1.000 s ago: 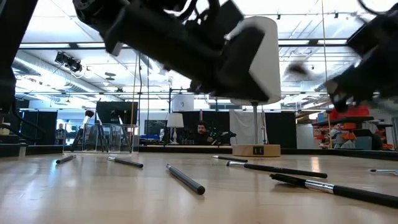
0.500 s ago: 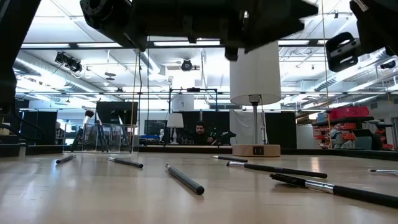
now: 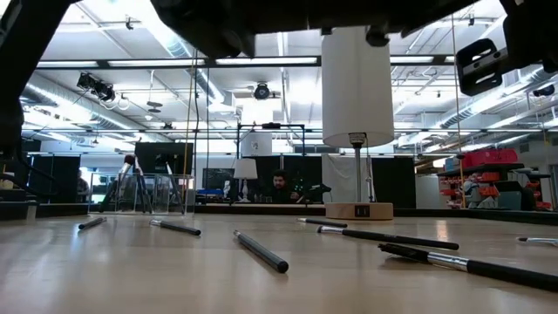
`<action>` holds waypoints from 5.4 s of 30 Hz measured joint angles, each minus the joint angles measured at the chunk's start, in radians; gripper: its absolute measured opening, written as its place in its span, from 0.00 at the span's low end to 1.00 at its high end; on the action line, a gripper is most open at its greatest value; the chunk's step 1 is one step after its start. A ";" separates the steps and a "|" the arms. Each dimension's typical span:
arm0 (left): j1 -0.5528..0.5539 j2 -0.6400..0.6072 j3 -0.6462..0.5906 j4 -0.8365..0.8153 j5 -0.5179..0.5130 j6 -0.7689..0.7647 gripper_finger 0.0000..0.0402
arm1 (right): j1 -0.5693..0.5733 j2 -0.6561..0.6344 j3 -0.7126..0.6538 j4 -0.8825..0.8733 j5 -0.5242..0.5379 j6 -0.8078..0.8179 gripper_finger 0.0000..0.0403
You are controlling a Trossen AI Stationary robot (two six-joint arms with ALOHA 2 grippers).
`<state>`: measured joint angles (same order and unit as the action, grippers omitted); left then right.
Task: Put items in baskets/containers
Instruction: Put the black highlighter brush into the transparent organizer, then put the black eyeshadow brush into the transparent organizer
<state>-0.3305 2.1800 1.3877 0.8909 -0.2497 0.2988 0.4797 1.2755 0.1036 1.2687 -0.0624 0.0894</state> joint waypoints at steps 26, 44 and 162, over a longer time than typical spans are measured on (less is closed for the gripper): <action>-0.008 -0.008 0.030 -0.108 0.047 0.008 0.06 | 0.000 0.000 0.000 -0.041 -0.005 0.003 0.04; -0.032 -0.047 0.027 -0.253 -0.011 -0.006 0.04 | -0.007 -0.002 0.001 -0.088 0.028 0.051 0.15; 0.995 -1.174 -0.726 -1.849 -0.330 -1.252 0.35 | 0.008 -0.044 0.000 -0.259 0.134 0.131 0.40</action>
<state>0.6647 1.0061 0.6614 -0.9585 -0.5797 -0.9535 0.4881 1.2312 0.1036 1.0096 0.0711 0.2207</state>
